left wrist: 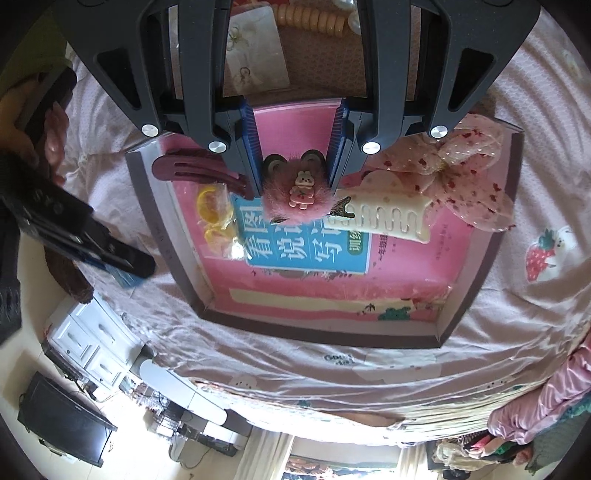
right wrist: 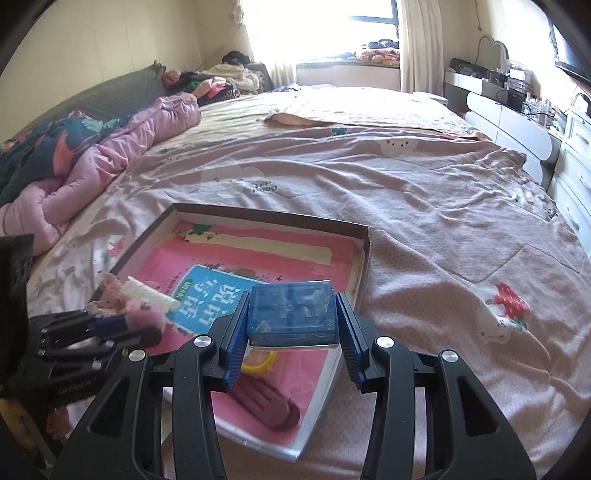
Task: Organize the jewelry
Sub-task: 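Carry the pom-pom in the left tool and the blue box in the right tool over the tray, then open the left tool to drop the pom-pom in the tray while the right tool releases the box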
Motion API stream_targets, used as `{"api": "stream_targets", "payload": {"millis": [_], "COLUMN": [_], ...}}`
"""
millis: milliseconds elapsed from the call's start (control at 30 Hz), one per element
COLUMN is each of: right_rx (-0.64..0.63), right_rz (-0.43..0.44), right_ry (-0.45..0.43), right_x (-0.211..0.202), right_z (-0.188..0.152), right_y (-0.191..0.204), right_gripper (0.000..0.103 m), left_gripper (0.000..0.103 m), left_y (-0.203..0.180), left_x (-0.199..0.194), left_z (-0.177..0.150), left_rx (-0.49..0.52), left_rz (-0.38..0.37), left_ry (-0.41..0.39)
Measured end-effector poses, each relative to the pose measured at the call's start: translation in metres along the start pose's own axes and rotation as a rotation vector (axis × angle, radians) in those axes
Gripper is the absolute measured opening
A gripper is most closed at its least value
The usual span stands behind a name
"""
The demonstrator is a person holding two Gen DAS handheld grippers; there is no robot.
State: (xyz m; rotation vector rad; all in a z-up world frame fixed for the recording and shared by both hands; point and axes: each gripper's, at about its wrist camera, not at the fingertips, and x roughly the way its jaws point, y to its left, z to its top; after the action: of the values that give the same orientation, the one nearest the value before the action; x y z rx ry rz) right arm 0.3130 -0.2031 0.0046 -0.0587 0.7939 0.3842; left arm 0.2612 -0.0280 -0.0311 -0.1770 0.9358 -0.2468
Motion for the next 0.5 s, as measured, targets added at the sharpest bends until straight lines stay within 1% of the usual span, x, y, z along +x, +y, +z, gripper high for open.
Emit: {"api": "stream_targets", "payload": {"millis": [267,500], "right_rx": [-0.007,-0.002], "right_rz": [-0.006,-0.006], "right_ry": [0.062,0.086], "right_x": [0.042,0.065], "right_z": [0.006,0.006], "right_y": [-0.001,0.001], "right_gripper": [0.042,0.042], "left_gripper": [0.025,0.026], "left_y": [0.002,0.002], "left_x": [0.013,0.020], "left_z": [-0.004,-0.006], "left_rx": [0.009,0.013], "left_rz": [0.003,0.011], "left_ry": [0.024,0.034]}}
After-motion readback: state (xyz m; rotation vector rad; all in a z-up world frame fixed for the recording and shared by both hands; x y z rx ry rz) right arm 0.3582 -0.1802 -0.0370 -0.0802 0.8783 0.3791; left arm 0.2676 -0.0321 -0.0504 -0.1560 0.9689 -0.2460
